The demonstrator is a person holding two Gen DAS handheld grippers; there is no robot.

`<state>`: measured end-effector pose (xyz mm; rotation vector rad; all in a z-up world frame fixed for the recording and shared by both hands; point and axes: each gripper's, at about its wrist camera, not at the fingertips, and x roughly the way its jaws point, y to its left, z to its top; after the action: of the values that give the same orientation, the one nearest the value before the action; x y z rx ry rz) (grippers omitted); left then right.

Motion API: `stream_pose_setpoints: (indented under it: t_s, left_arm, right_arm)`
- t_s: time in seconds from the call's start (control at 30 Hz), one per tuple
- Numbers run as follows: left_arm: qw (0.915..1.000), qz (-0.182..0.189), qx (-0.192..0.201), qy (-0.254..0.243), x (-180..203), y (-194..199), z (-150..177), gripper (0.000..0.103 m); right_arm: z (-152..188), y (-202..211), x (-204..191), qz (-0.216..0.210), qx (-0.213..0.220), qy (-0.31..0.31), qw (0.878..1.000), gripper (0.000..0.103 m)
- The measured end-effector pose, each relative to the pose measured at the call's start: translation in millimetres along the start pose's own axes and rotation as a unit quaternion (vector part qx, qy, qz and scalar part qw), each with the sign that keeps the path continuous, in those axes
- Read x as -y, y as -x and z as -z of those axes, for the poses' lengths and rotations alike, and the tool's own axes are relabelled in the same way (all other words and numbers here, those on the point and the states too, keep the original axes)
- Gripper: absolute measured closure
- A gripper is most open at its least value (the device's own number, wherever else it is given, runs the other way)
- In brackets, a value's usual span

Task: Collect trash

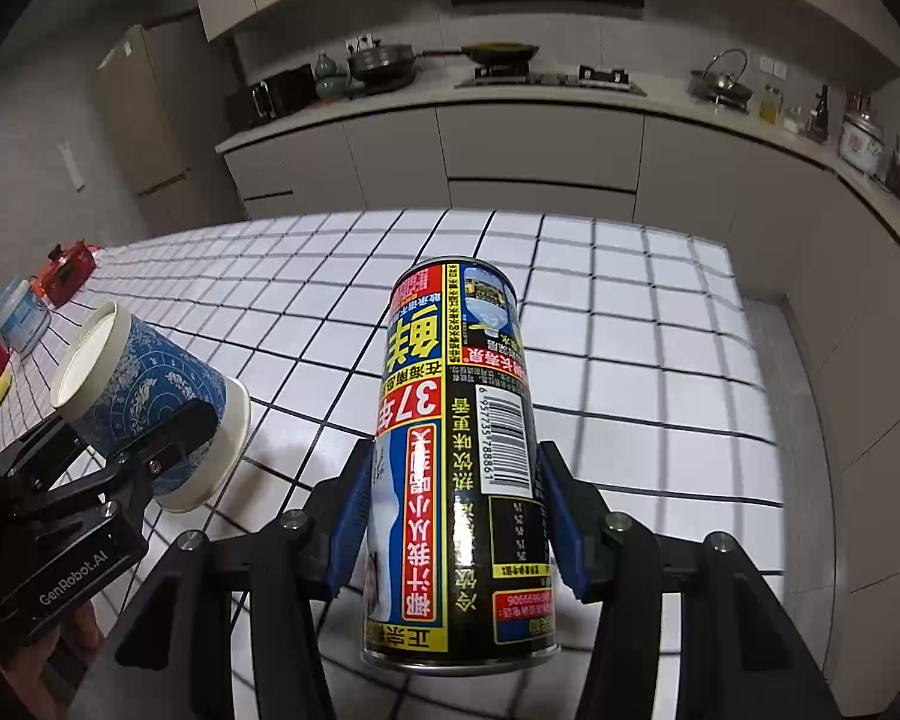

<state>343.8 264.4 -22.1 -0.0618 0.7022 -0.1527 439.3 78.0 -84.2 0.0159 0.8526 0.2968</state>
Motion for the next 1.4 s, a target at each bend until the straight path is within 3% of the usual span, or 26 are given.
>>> stream_pose_setpoints:
  t_s: [0.3,0.5,0.83,1.17,1.4]
  left_arm:
    - [0.9997,-0.003,0.021,-0.009,66.1,32.7,8.3,0.047]
    - [0.9997,-0.001,0.022,-0.009,129.6,54.6,31.5,0.047]
    - [0.9988,0.039,0.016,-0.025,260.6,72.1,78.5,0.047]
    - [0.9953,0.069,-0.056,-0.038,351.2,40.0,147.3,0.047]
    - [0.9925,0.06,-0.1,-0.036,377.6,3.3,189.6,0.047]
  right_arm:
    - [24.1,80.3,49.0,0.002,0.044,-0.002,0.999,0.048]
    - [66.1,134.1,106.6,0.005,0.046,-0.002,0.999,0.048]
    - [143.1,211.0,222.2,0.037,0.033,-0.01,0.999,0.048]
    - [250.0,203.9,301.0,0.048,-0.046,-0.016,0.998,0.048]
    - [288.4,186.2,330.3,0.046,-0.086,-0.004,0.995,0.048]
